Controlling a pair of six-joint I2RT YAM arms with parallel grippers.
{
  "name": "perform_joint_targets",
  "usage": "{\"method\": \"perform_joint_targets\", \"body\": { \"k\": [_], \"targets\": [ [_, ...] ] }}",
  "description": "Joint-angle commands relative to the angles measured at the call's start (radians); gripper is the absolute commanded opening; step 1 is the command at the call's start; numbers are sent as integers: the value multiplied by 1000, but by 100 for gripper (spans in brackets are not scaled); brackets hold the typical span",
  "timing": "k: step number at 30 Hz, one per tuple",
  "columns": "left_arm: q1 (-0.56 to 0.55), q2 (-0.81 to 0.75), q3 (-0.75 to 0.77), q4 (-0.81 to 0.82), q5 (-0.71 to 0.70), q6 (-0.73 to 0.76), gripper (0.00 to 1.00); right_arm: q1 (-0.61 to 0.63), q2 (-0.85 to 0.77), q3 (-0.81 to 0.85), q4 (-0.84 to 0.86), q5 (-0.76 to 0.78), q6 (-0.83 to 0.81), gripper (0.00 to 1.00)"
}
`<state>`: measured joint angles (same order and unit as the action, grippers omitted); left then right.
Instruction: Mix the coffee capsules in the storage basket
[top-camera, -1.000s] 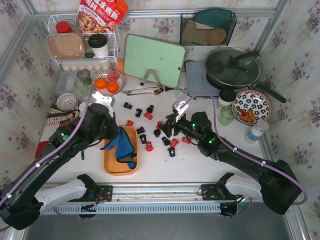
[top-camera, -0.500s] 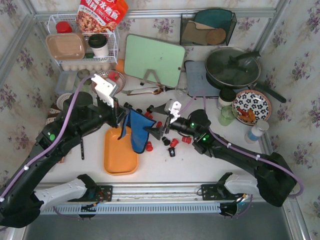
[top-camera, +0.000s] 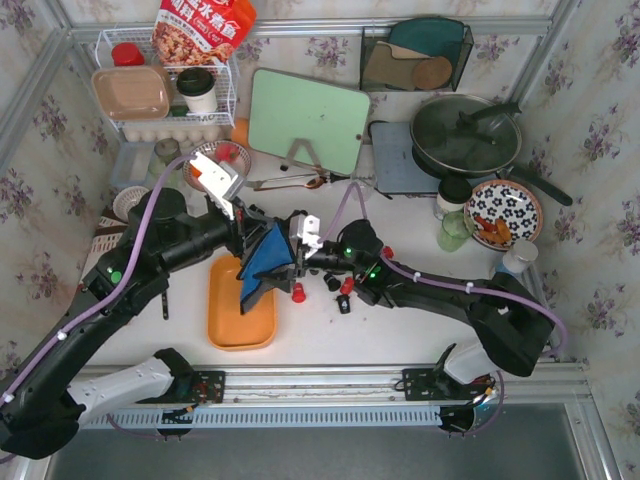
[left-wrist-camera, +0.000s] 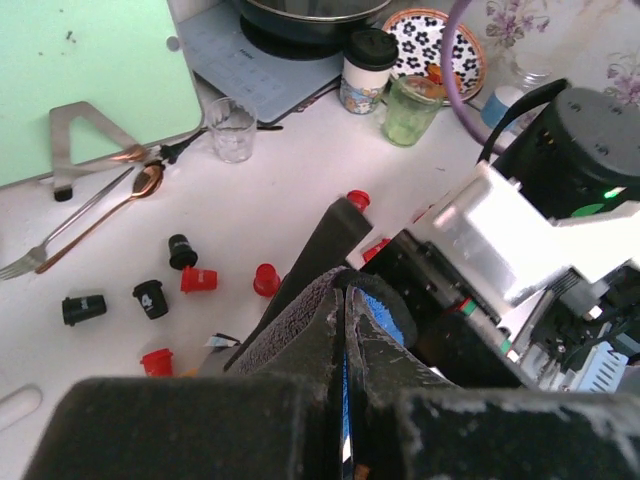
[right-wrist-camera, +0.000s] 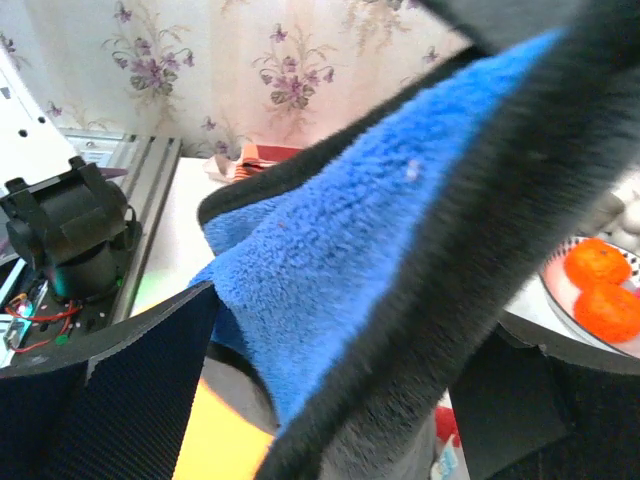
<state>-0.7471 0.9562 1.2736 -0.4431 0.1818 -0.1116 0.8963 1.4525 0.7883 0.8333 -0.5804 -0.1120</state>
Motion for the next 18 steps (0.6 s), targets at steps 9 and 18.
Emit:
{"method": "perform_joint_targets", "body": {
  "k": [9,18],
  "targets": [
    [-1,-61,-35,119,54,-16,0,46,47,24,21,-41,-14,52],
    [-1,-122,-61,32,-49,23,7,48,-33,30,-158,77,3,0]
  ]
}}
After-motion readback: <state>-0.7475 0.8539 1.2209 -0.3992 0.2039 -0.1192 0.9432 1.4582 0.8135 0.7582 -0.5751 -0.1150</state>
